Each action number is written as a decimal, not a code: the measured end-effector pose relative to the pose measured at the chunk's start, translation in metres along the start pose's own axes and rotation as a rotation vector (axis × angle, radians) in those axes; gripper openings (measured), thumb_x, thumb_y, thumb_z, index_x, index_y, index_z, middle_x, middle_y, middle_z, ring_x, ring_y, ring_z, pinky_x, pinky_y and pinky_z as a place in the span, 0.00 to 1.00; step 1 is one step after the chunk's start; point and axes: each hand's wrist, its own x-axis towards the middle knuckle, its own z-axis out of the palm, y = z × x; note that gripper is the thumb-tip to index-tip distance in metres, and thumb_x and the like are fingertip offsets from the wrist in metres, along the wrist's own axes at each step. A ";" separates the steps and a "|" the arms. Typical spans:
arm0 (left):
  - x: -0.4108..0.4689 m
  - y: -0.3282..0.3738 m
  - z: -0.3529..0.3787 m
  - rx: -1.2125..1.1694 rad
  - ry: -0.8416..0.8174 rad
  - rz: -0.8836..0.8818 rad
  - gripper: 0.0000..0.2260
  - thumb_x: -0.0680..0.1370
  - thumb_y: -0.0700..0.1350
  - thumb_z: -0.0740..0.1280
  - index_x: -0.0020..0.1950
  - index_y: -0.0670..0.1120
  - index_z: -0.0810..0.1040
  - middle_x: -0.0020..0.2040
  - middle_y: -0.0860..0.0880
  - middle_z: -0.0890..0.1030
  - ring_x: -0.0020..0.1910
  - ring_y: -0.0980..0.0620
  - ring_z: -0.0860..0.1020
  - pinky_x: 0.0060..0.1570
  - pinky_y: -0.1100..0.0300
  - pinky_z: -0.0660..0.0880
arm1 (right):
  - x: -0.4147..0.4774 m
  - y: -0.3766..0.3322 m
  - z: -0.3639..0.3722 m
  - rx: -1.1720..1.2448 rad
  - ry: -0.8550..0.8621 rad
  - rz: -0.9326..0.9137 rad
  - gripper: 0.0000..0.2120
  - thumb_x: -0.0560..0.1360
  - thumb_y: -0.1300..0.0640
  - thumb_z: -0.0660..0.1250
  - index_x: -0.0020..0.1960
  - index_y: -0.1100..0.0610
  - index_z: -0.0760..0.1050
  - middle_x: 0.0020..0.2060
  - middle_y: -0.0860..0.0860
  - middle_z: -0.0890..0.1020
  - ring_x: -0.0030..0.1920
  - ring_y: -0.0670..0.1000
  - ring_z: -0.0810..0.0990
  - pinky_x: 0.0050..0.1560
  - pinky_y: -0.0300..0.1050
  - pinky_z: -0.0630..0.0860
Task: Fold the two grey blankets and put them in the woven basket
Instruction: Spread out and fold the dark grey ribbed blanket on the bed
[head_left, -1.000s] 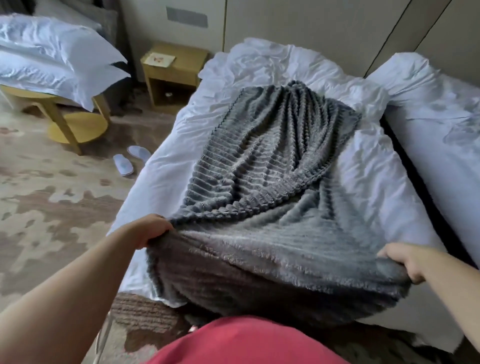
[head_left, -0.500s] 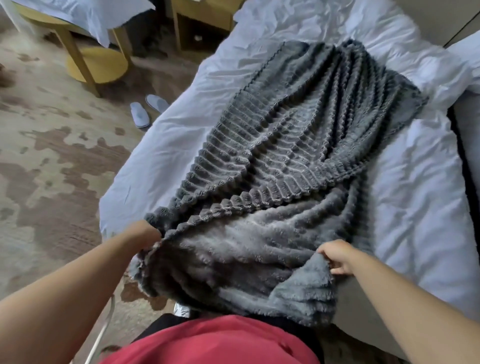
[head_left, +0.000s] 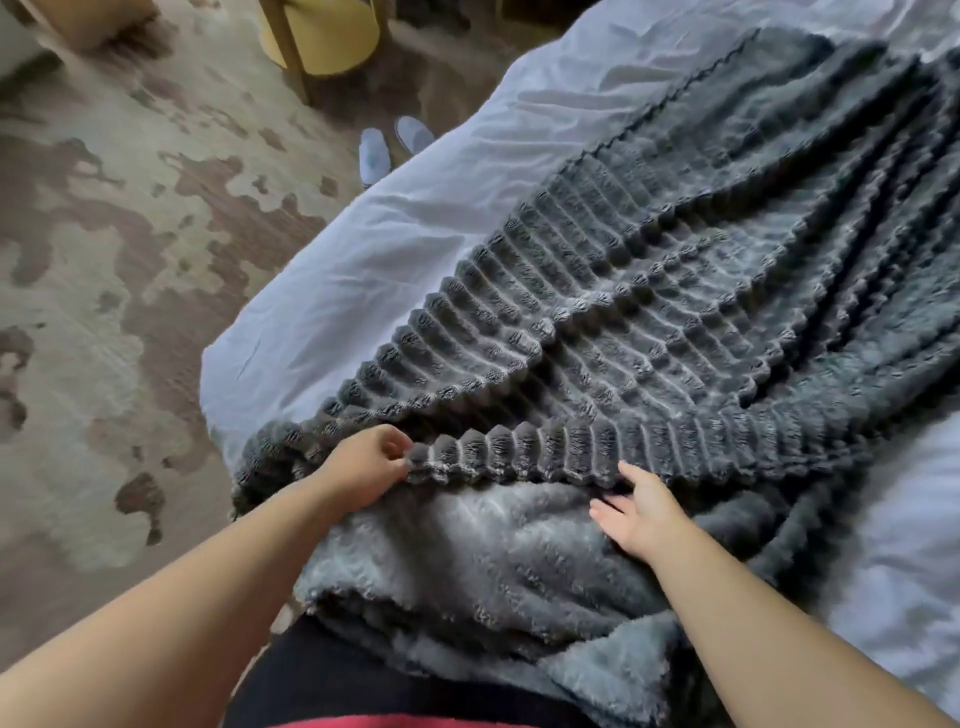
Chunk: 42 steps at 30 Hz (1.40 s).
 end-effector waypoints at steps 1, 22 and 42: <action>0.003 0.002 0.009 0.017 -0.001 -0.009 0.13 0.74 0.47 0.70 0.59 0.49 0.78 0.56 0.48 0.82 0.56 0.49 0.79 0.54 0.61 0.72 | 0.010 -0.004 -0.001 0.082 -0.024 -0.004 0.17 0.80 0.52 0.61 0.67 0.56 0.69 0.71 0.59 0.67 0.69 0.60 0.69 0.68 0.53 0.67; 0.076 -0.009 -0.067 -0.032 0.349 -0.026 0.07 0.79 0.45 0.62 0.47 0.44 0.78 0.48 0.41 0.82 0.48 0.41 0.78 0.42 0.55 0.69 | -0.039 -0.157 0.257 -0.202 0.114 -0.777 0.19 0.75 0.57 0.67 0.63 0.61 0.68 0.51 0.53 0.77 0.46 0.52 0.75 0.47 0.44 0.71; 0.225 0.132 -0.038 -0.134 -0.004 0.049 0.15 0.70 0.59 0.73 0.42 0.50 0.75 0.42 0.44 0.76 0.39 0.47 0.75 0.40 0.56 0.70 | 0.058 -0.092 -0.150 -0.292 0.776 -0.221 0.16 0.77 0.55 0.65 0.60 0.64 0.76 0.60 0.61 0.78 0.56 0.61 0.76 0.56 0.53 0.73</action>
